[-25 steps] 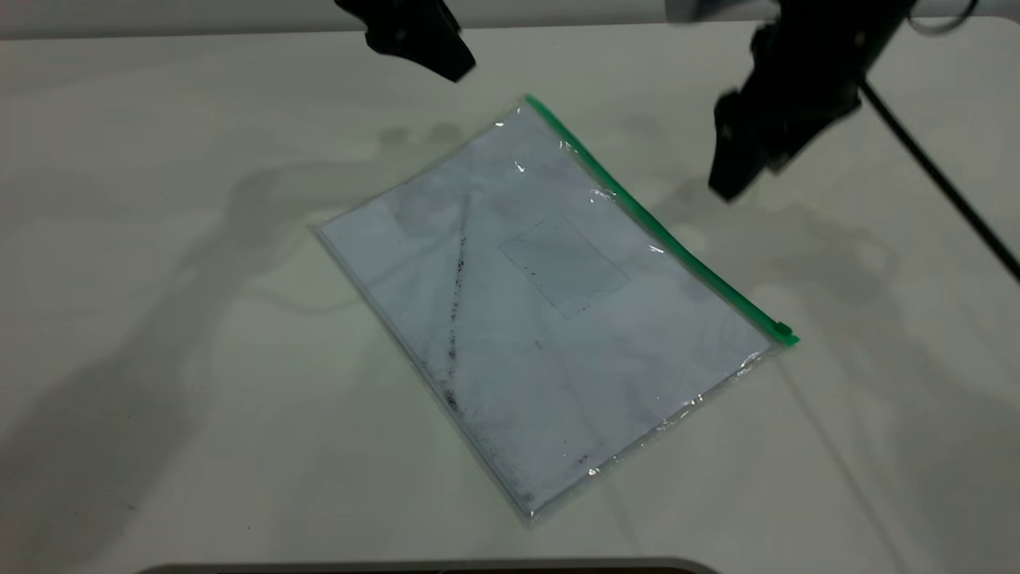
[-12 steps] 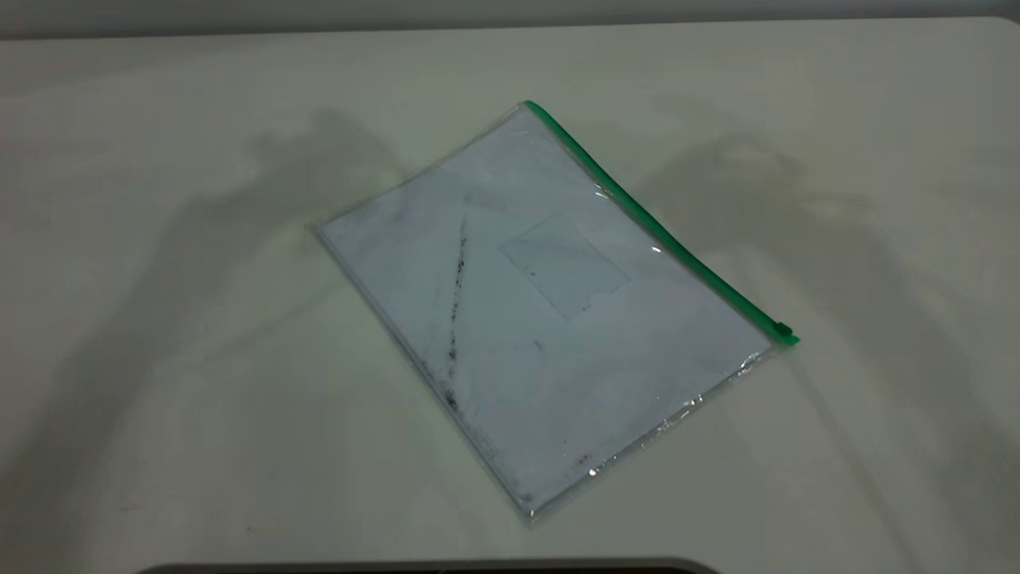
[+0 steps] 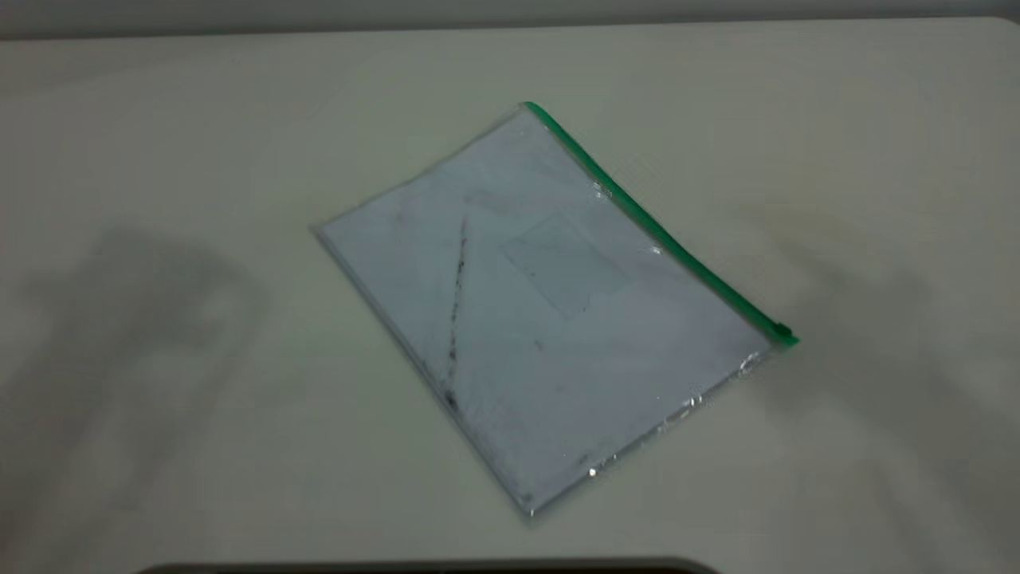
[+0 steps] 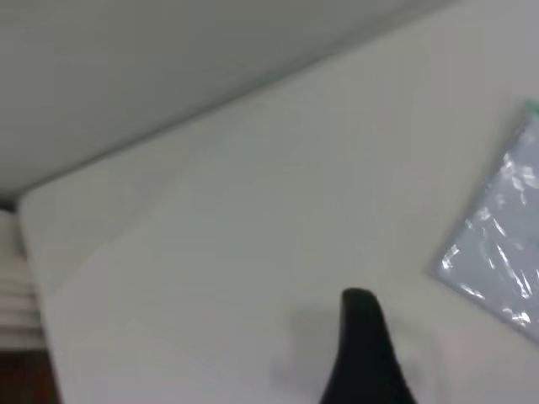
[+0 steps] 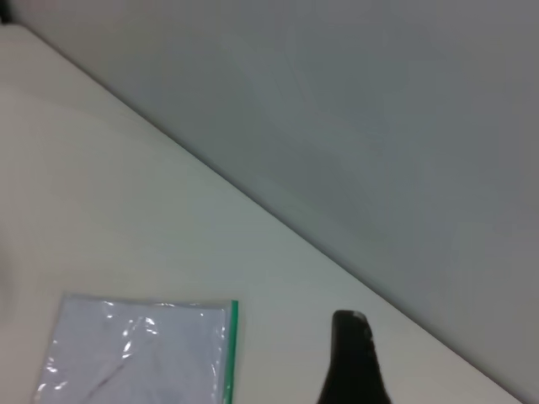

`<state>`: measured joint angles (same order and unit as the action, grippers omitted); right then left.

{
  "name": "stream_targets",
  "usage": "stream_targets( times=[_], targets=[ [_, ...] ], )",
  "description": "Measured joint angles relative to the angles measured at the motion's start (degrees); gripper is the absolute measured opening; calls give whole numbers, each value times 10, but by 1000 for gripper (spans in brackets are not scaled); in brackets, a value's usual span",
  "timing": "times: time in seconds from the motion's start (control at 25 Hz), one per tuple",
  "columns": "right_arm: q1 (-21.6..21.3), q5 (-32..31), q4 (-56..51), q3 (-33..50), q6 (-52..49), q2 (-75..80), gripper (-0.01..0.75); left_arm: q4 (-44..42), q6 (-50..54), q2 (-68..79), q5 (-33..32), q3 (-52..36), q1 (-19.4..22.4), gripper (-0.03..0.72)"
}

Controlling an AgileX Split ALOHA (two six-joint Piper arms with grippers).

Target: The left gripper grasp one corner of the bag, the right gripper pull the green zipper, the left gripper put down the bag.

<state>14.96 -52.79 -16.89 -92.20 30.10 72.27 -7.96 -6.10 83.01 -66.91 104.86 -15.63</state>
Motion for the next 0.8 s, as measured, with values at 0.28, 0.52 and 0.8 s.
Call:
stream_targets(
  times=[0.28, 0.52, 0.8],
  targets=[
    [0, -50, -2, 55, -45, -125, 582, -37, 66, -98, 0, -3, 0, 582],
    [0, -67, -2, 189, -97, -271, 582, -39, 83, -257, 0, -138, 0, 582],
    [0, -85, -2, 365, -108, -469, 582, -37, 84, -490, 0, -392, 0, 582]
  ],
)
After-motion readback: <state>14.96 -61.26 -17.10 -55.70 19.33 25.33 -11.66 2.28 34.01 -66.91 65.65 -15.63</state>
